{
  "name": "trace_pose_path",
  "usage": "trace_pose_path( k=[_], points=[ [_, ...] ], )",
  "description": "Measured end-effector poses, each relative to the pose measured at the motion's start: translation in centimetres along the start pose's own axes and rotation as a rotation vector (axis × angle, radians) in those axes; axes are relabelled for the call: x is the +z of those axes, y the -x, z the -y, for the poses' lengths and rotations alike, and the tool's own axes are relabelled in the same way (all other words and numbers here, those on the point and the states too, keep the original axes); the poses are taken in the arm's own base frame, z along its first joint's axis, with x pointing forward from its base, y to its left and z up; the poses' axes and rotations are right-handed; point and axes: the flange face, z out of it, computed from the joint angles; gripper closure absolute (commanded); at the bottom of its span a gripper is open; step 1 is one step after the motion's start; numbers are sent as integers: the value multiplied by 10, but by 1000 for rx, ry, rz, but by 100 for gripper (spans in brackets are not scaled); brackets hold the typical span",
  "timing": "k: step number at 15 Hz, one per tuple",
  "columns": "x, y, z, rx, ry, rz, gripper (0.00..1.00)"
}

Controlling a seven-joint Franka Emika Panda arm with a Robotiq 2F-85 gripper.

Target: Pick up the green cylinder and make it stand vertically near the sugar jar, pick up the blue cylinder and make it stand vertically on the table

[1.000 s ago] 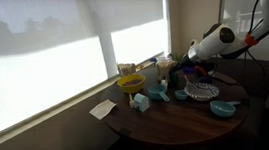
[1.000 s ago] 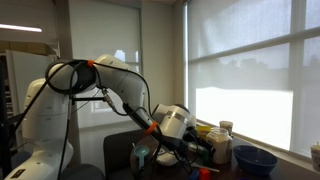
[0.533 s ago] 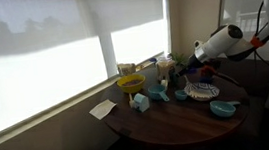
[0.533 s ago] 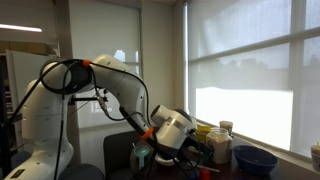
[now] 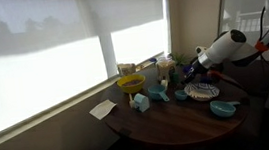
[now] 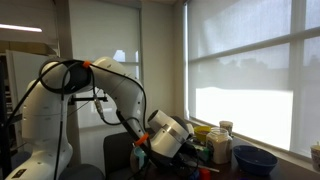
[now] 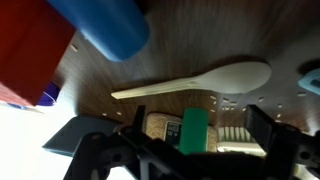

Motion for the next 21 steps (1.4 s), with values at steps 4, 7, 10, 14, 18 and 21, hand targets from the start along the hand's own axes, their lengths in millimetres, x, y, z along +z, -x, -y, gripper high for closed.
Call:
trace_pose_path(
  k=[4, 7, 10, 14, 18, 21],
  points=[
    [-1, -3, 6, -48, -8, -5, 0],
    [-5, -2, 8, -74, -10, -5, 0],
    [-8, 2, 9, -88, -12, 3, 0],
    [-11, 10, 12, -101, -20, 16, 0],
    [-17, 3, 10, -92, -10, 0, 0],
    [-27, -11, 4, -58, 19, -28, 0]
  ],
)
